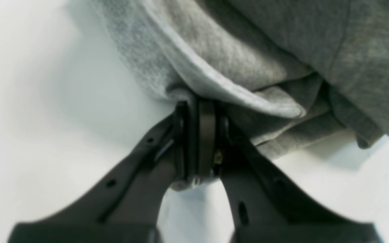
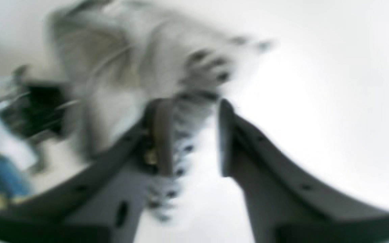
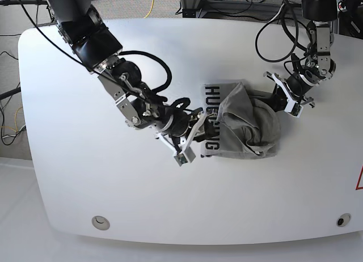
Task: Fold the T-shirt properly
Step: 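Press the held end onto the bundle beside the left gripper, then drag the bundle with the left gripper away from the right gripper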
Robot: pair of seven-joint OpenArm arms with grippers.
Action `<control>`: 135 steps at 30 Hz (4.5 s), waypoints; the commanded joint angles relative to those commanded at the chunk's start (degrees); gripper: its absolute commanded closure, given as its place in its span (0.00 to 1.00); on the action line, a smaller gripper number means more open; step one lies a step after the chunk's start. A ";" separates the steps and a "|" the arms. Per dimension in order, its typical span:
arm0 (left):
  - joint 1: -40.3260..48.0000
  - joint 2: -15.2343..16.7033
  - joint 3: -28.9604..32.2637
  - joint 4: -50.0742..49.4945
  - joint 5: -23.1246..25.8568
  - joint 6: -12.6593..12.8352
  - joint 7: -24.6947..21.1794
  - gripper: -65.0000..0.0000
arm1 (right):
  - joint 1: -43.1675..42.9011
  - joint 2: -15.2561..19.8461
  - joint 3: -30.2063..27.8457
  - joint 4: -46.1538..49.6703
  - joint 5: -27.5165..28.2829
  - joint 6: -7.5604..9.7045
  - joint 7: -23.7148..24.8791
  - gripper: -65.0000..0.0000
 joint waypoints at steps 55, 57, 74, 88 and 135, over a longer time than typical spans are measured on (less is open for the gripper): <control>0.26 0.00 -0.09 0.62 -0.09 0.00 0.00 1.00 | 10.29 -21.88 -16.70 -27.69 -0.35 0.70 7.74 0.99; 0.26 0.00 -0.18 2.02 -0.09 0.00 0.00 1.00 | 10.90 -21.88 -16.70 -27.34 -0.35 0.70 8.26 0.99; -0.18 -2.99 -9.49 8.00 0.09 0.00 0.00 1.00 | 13.71 -21.88 -11.60 -22.68 0.00 0.62 7.91 0.99; -3.87 -5.54 -16.79 9.14 0.00 0.00 0.00 1.00 | 16.44 -21.71 -9.93 -23.12 -0.18 0.62 5.45 0.99; -2.55 1.14 -20.48 33.49 0.09 0.18 0.00 0.28 | 12.31 -19.78 -10.02 -24.18 -0.26 0.70 5.45 0.99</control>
